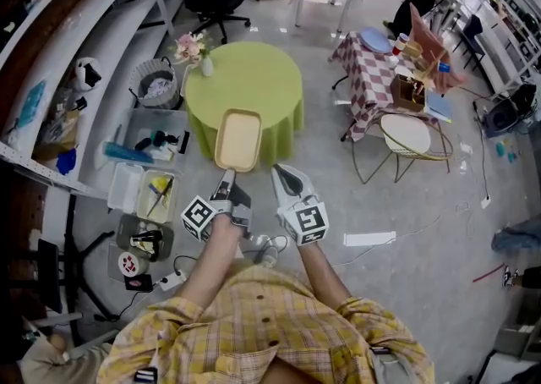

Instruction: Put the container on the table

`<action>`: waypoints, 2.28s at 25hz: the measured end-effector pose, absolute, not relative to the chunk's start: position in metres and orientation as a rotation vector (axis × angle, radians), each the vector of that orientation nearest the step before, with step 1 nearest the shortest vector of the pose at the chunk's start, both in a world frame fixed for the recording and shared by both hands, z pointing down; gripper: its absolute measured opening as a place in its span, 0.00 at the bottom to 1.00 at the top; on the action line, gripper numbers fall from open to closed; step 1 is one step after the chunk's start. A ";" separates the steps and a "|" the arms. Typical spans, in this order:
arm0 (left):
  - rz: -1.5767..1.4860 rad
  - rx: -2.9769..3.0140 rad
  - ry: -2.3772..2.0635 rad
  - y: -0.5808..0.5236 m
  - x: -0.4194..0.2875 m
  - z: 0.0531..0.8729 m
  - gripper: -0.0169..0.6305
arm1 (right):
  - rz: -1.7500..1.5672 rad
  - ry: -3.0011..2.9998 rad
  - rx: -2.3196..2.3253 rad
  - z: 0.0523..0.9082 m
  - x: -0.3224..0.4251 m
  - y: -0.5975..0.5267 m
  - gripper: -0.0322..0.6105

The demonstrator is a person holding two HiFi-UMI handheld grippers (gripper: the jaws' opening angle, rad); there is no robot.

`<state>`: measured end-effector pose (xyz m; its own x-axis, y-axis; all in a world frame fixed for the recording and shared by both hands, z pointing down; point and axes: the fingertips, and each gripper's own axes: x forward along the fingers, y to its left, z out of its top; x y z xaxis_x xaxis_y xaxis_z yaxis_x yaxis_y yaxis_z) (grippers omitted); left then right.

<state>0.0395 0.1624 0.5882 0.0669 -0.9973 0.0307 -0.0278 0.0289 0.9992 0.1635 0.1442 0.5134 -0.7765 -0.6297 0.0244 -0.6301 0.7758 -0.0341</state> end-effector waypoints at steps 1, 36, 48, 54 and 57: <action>-1.122 1.238 -1.194 0.159 0.040 0.590 0.05 | 0.069 -2.947 1.047 0.515 0.164 0.140 0.05; -0.922 1.351 -0.995 -0.145 -0.132 0.579 0.05 | 0.081 -2.755 1.456 0.503 -0.010 -0.138 0.05; -0.850 1.380 -0.945 -0.181 -0.167 0.590 0.05 | 0.107 -2.706 1.537 0.511 -0.047 -0.176 0.05; -0.850 1.374 -0.942 -0.185 -0.171 0.591 0.05 | 0.098 -2.705 1.541 0.512 -0.051 -0.179 0.05; -0.849 1.375 -0.944 -0.186 -0.170 0.592 0.05 | 0.095 -2.701 1.538 0.515 -0.049 -0.179 0.05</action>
<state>-0.1697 -0.1858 0.5924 0.4038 -0.9135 0.0497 -0.0471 0.0334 0.9983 -0.0494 -0.1793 0.5149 -0.5106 -0.8579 0.0577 -0.8598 0.5093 -0.0371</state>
